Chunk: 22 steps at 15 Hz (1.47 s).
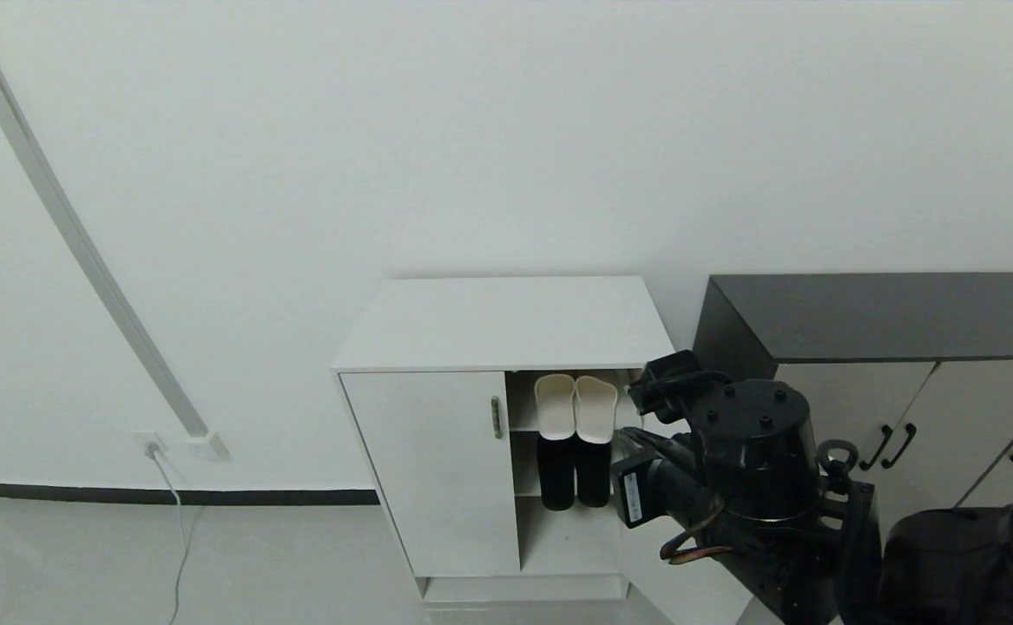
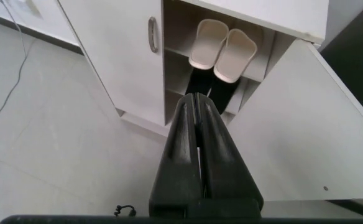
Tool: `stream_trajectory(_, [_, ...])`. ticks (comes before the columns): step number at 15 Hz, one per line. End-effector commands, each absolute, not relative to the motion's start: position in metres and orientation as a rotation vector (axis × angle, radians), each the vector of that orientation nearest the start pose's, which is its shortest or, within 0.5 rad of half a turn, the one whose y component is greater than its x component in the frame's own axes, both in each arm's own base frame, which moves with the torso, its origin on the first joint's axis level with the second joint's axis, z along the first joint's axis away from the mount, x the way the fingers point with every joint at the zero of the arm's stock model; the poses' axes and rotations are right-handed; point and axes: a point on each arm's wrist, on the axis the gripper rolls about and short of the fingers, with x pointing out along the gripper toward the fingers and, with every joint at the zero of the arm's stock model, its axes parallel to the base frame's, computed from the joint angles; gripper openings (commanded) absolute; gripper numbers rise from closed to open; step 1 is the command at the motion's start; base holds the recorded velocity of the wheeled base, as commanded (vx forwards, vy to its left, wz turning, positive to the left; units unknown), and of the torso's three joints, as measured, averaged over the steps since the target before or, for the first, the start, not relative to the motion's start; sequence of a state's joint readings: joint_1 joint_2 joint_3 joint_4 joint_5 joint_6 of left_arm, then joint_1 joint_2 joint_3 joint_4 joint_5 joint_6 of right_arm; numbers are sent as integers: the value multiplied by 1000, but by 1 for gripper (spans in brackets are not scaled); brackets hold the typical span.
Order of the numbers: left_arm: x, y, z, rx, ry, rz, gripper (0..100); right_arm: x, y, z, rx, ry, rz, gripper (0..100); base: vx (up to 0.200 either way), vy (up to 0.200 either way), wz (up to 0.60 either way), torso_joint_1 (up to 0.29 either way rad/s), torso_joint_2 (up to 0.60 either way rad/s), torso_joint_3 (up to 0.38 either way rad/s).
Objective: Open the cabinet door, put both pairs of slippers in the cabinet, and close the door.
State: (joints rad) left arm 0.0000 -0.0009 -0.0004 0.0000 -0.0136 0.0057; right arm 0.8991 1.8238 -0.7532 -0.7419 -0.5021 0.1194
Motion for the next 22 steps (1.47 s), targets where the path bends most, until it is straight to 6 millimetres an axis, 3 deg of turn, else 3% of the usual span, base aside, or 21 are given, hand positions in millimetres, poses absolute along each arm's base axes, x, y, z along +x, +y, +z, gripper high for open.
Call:
stream_trajectory(1, [-23, 0, 76, 6, -2, -14, 0, 208, 244, 139, -101, 280, 379, 0, 0, 0, 0, 0, 0, 0])
stream_trajectory(10, [-23, 0, 76, 6, -2, -14, 0, 208, 244, 138, -122, 280, 378, 0, 0, 0, -533, 5, 1, 1])
stream_trajectory(19, [-23, 0, 76, 6, -2, -14, 0, 211, 246, 132, -133, 291, 373, 0, 0, 0, 0, 0, 0, 0])
stream_trajectory(22, [-23, 0, 75, 6, 0, -14, 0, 210, 245, 132, -132, 290, 373, 0, -200, 0, 0, 5, 5, 1])
